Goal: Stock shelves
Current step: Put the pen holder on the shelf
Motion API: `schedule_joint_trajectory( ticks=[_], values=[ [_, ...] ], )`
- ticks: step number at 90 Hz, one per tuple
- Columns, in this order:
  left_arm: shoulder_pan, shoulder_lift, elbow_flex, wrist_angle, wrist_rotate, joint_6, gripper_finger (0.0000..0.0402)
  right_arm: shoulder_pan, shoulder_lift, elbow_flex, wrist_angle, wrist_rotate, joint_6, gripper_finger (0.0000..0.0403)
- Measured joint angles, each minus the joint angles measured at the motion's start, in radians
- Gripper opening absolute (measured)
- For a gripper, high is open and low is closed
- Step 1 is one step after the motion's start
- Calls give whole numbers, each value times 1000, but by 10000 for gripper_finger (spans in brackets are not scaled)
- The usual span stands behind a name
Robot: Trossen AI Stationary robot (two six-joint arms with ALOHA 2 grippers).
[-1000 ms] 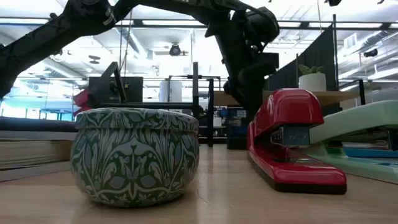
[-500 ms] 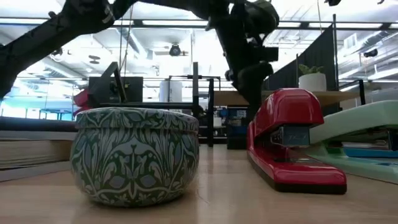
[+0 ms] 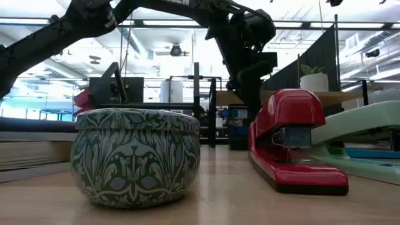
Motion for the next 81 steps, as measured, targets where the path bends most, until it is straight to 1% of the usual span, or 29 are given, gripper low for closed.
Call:
schedule_joint_trajectory(
  ticks=[11,24,34,48,57,66,81],
  values=[
    [-1,0,0,-13,15,0,2,0,0,0,0,0,4,346],
    [-2,-6,2,-38,111,-16,0,0,0,0,0,1,3,346],
    [-14,-6,1,-47,125,-19,0,0,0,0,0,1,3,346],
    [-19,-10,0,-56,190,1,0,0,0,0,0,1,3,346],
    [-23,-10,0,-63,199,1,0,0,0,0,0,3,2,346],
    [-25,-13,-1,-61,165,2,3,0,0,0,-1,3,2,346],
    [-24,-47,-7,-49,172,8,32,0,0,0,-2,3,0,346]
  ],
)
